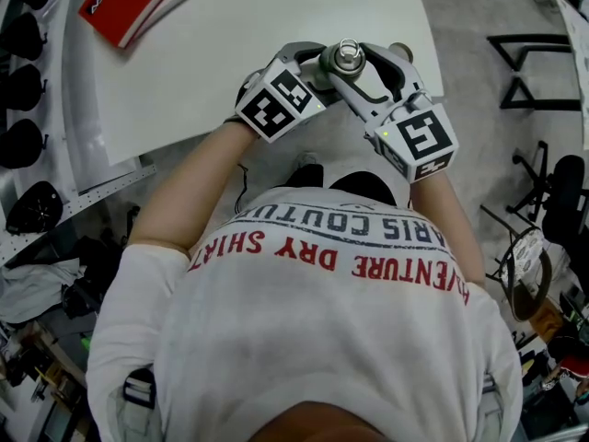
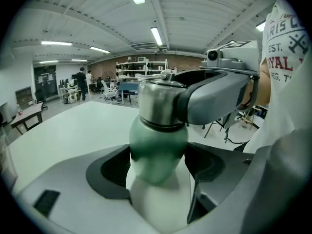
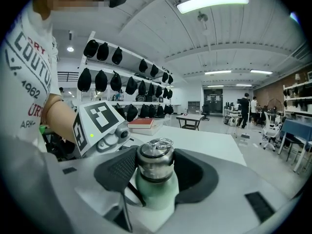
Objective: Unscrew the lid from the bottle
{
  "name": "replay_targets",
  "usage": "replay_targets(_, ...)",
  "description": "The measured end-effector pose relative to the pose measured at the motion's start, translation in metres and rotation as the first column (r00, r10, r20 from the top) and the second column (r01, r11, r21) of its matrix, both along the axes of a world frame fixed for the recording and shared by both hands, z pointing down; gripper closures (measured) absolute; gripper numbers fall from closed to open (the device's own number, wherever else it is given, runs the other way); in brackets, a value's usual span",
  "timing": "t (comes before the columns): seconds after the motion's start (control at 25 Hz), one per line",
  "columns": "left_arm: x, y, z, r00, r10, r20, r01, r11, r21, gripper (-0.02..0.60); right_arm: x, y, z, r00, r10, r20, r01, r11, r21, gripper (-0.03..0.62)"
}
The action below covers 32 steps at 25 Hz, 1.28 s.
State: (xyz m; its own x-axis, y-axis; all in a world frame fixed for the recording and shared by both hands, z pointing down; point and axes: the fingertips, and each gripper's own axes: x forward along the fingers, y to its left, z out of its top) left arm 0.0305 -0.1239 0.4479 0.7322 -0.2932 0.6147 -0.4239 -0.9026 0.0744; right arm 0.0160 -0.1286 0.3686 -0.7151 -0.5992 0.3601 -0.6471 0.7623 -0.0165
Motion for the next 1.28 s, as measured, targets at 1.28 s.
replay_targets(1.28,0.0060,0.0013,-0.0025,0.894,0.445,-0.049,-0.446,0.895,0.000,0.218,-0.0059,0.0038,-0.0084,0.833,-0.553,0.012,0.553,0.833,0.011,0.352)
